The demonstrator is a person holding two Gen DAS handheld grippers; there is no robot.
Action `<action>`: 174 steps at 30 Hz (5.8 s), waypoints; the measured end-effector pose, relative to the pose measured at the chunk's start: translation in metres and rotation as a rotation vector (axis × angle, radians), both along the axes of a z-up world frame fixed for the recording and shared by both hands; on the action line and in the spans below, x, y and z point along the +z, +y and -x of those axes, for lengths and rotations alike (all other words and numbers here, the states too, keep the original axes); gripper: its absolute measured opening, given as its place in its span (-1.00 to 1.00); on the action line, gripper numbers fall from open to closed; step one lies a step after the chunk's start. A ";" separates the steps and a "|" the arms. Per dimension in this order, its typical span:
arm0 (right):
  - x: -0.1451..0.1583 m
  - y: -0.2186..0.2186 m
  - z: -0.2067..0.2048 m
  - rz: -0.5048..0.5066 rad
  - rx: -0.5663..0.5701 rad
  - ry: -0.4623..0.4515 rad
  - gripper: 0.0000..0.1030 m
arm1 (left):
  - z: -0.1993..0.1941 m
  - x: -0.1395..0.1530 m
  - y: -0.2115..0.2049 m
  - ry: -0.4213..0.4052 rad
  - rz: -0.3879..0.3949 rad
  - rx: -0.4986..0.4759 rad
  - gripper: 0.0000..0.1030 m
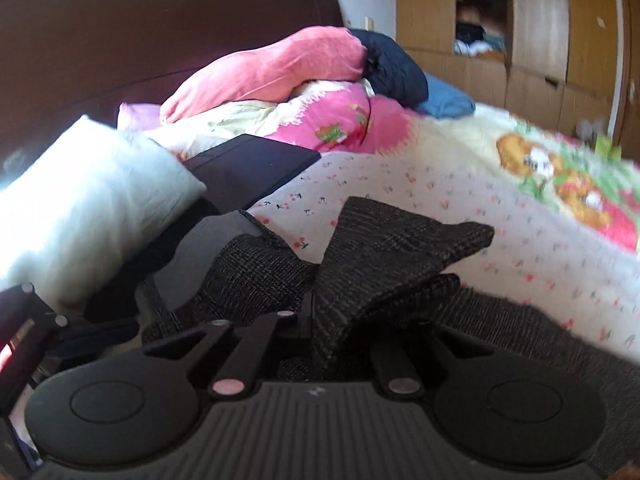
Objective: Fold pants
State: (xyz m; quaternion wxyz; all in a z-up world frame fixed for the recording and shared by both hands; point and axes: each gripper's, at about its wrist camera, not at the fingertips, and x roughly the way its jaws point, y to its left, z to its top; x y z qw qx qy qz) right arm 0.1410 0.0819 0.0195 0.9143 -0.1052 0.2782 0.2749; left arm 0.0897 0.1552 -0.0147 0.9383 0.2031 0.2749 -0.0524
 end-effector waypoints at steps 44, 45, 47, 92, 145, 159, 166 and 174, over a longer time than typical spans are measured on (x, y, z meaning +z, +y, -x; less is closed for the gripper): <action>0.026 0.048 -0.016 0.057 0.231 0.047 -0.12 | 0.048 0.018 0.026 -0.035 0.082 0.031 0.83; 0.024 0.052 -0.025 0.070 0.210 0.041 -0.12 | 0.042 0.019 0.025 -0.042 0.097 0.036 0.83; 0.022 0.058 -0.040 0.085 0.198 0.012 -0.12 | 0.026 0.016 0.022 -0.041 0.113 0.062 0.83; -0.006 0.071 -0.112 0.001 0.279 0.249 -0.73 | -0.018 0.008 0.045 0.021 -0.033 0.197 -0.32; -0.053 -0.450 0.013 -1.093 -0.432 0.603 -0.84 | -0.014 -0.001 -0.324 0.094 -0.110 -0.686 -0.80; 0.013 -0.455 0.029 -0.797 -0.588 0.518 -0.84 | -0.065 -0.015 -0.208 -0.030 -0.304 -0.355 -0.34; 0.087 -0.379 0.011 -0.549 -0.553 0.480 -0.83 | -0.095 -0.005 -0.196 -0.043 -0.104 -0.288 -0.33; 0.121 -0.260 -0.021 -0.382 -0.450 0.455 -0.81 | -0.039 0.006 -0.133 -0.072 0.018 -0.231 -0.08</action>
